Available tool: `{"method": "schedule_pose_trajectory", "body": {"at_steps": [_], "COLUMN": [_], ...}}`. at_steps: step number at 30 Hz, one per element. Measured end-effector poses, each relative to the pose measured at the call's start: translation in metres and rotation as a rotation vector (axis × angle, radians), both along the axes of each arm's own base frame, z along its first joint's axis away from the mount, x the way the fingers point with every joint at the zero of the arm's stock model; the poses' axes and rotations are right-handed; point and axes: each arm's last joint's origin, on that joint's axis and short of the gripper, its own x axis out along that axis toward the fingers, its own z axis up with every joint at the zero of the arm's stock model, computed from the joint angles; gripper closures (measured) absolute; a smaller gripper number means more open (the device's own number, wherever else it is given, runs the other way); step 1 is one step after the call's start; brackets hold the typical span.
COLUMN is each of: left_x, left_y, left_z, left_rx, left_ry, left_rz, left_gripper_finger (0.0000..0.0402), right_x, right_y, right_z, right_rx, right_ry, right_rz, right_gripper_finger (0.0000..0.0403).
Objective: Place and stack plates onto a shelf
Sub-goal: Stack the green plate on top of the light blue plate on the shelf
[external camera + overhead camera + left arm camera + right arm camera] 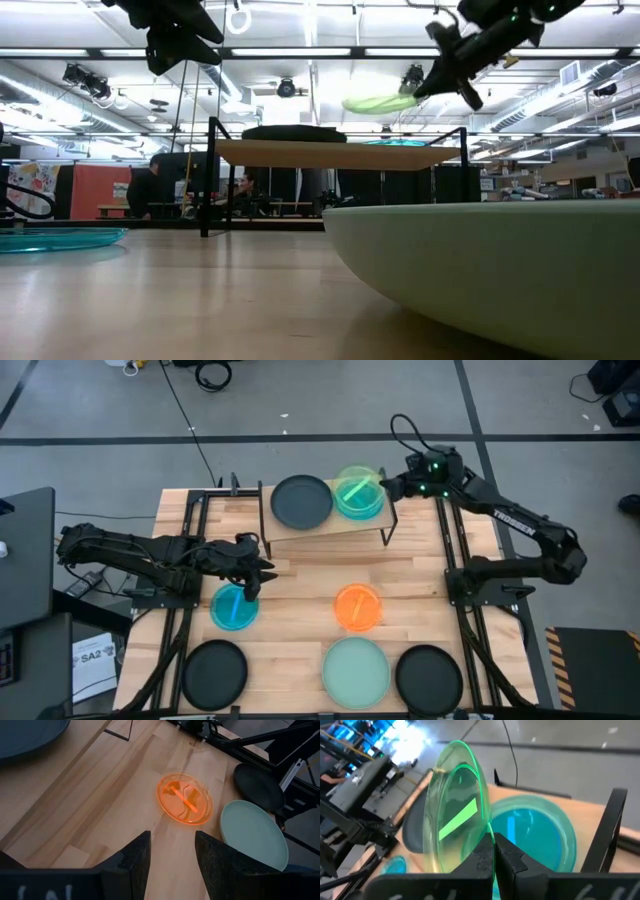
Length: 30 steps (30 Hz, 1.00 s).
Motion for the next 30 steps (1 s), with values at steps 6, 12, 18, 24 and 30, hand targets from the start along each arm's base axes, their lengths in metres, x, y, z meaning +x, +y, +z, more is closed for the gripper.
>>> {"method": "schedule_pose_trajectory", "body": {"at_steps": [6,12,18,24,30], "left_x": [0.000,0.000,0.000,0.000,0.000], "left_y": [0.000,0.000,0.000,0.000,0.000], "left_z": [0.000,0.000,0.000,0.000,0.000], "left_rx": [0.000,0.000,0.001,0.001,0.001], "left_ry": [0.000,0.000,0.000,0.000,0.000], "left_rz": [0.000,0.000,-0.001,-0.001,-0.001], "left_gripper_finger": [0.0241,0.0241,0.0241,0.0241,0.0241], "right_x": [0.002,0.001,0.002,0.002,0.002], "right_y": [-0.023,-0.037,-0.040,-0.040,-0.040], "right_z": [-0.019,-0.031,-0.036,-0.036,-0.036], "right_rx": [0.080,0.119,0.148,0.146,0.146], "right_ry": [0.039,0.064,0.068,0.065,0.065], "right_rz": [-0.015,-0.019,-0.010,-0.010,-0.011], "right_gripper_finger": [0.0396,0.0396,0.0395,0.0378,0.0371]}}
